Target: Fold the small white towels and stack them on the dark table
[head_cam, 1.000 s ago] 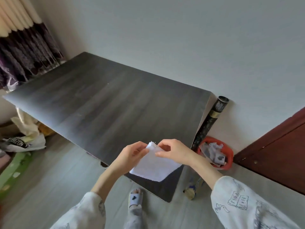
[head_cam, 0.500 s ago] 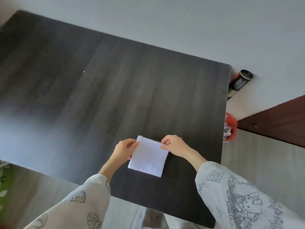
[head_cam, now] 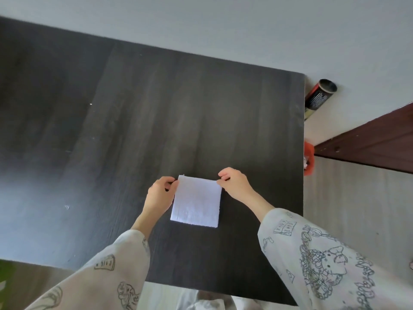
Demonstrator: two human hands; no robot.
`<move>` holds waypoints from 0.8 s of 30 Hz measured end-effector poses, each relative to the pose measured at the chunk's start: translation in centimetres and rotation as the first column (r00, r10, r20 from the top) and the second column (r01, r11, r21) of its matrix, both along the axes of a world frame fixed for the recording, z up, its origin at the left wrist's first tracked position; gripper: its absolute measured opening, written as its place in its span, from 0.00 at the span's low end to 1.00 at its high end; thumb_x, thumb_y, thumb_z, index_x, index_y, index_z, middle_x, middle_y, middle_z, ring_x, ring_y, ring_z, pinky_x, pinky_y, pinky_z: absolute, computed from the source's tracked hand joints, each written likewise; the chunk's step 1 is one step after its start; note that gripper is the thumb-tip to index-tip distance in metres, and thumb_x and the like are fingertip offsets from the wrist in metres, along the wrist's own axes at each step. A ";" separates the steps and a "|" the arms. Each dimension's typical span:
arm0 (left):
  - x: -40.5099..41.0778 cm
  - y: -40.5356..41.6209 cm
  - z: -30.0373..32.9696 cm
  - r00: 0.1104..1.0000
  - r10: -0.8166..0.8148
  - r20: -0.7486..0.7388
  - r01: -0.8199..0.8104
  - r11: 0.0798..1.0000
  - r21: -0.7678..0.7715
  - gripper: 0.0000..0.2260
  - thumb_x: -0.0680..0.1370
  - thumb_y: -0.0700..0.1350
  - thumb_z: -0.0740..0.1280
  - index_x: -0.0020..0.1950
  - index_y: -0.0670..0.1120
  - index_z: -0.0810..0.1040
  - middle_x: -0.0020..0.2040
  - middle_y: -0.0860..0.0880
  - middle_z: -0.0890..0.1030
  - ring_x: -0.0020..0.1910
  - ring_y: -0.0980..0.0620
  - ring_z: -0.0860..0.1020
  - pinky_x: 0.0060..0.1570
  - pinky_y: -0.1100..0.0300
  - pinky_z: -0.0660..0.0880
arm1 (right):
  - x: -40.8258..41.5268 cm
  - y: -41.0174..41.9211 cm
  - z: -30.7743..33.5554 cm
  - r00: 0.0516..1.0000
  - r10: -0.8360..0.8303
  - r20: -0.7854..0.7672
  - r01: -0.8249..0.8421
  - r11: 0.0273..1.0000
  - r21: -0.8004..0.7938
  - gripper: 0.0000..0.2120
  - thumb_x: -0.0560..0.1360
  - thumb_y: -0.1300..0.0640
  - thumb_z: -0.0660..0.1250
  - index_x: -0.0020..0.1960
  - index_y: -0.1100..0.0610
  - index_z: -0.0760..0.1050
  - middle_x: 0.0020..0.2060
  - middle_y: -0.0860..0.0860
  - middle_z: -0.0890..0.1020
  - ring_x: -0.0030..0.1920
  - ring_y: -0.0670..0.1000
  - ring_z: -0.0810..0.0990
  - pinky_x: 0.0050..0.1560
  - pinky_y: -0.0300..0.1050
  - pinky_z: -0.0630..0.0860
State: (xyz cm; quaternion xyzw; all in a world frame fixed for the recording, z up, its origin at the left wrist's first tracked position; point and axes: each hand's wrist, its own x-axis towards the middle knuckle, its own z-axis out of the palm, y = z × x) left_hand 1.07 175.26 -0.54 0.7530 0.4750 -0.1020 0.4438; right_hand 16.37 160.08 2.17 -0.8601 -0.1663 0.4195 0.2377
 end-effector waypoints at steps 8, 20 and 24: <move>-0.2 -5.6 5.1 0.989 -0.101 0.108 0.086 0.988 0.130 0.13 0.80 0.44 0.57 0.63 0.46 0.73 0.55 0.47 0.75 0.48 0.52 0.73 0.46 0.60 0.69 | -1.0 -8.2 2.7 0.975 -0.222 -0.007 0.222 0.970 0.101 0.14 0.79 0.54 0.60 0.63 0.57 0.72 0.57 0.52 0.78 0.55 0.51 0.77 0.52 0.39 0.72; 1.6 -35.3 10.1 0.662 -0.696 0.279 0.682 0.713 0.162 0.12 0.79 0.44 0.59 0.62 0.49 0.73 0.50 0.49 0.80 0.49 0.49 0.79 0.46 0.62 0.69 | -12.8 -41.0 8.7 0.714 -0.698 0.052 0.641 0.682 0.352 0.05 0.78 0.55 0.61 0.50 0.52 0.76 0.45 0.52 0.82 0.47 0.51 0.80 0.51 0.46 0.75; -1.5 -49.2 11.5 0.500 -0.806 0.318 0.817 0.560 0.135 0.09 0.79 0.43 0.60 0.57 0.46 0.76 0.48 0.44 0.81 0.50 0.41 0.79 0.49 0.56 0.71 | -20.1 -54.7 10.5 0.522 -0.850 0.078 0.771 0.509 0.383 0.04 0.78 0.56 0.61 0.46 0.51 0.74 0.40 0.47 0.80 0.41 0.50 0.80 0.43 0.40 0.73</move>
